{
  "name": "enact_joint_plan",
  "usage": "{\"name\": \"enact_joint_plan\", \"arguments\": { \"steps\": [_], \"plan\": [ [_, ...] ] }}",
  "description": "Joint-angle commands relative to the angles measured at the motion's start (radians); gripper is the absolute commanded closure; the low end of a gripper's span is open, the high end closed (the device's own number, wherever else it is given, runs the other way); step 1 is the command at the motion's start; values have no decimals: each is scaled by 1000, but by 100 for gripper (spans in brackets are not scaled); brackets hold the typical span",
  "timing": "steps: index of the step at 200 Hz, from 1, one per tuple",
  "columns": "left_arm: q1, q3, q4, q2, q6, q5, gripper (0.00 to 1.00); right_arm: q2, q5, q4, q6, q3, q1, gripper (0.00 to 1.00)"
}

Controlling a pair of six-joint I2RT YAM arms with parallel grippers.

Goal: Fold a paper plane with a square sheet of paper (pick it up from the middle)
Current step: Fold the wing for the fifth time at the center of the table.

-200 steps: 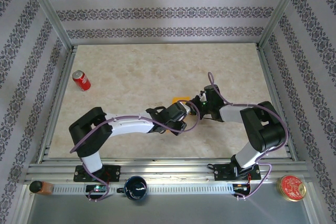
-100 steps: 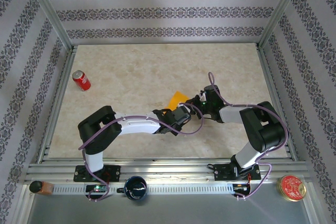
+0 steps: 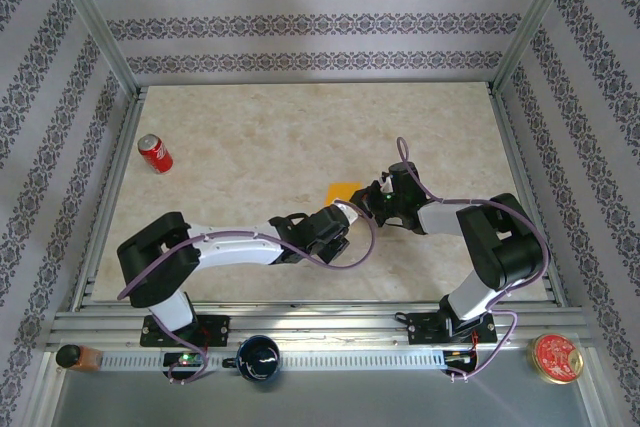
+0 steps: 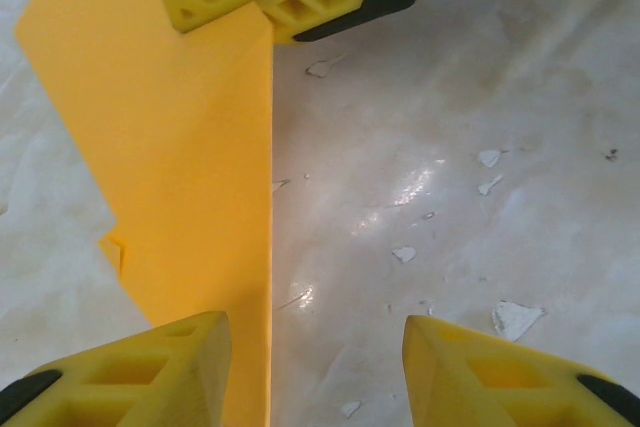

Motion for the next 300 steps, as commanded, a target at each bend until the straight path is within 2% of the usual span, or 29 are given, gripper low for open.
{"name": "enact_joint_plan", "arguments": {
  "steps": [1,19,40,58,75,126,168,261,300],
  "plan": [
    [-11,-23,63,-45,38,56,50,-9,2,10,-7,2,2,100],
    [-11,-11,48,-50,40,66,50,-8,0,13,-7,-1,0,100],
    [-11,-14,48,-48,11,-29,49,-14,-5,13,-7,-1,1,100],
    [-10,-9,41,-35,17,-96,44,-18,-8,13,-7,-1,0,100],
    [-10,21,9,-2,36,-120,43,-16,-12,14,-8,1,0,100],
    [-10,92,-44,85,48,-172,53,-11,-15,23,-4,-2,2,100],
    [-10,109,-62,128,46,-150,56,-11,-21,26,0,-1,2,100],
    [-10,122,-90,164,34,-200,72,-12,-21,33,5,-2,2,100],
    [-10,120,-83,160,22,-196,82,-14,-22,33,7,-2,2,100]
  ]
}}
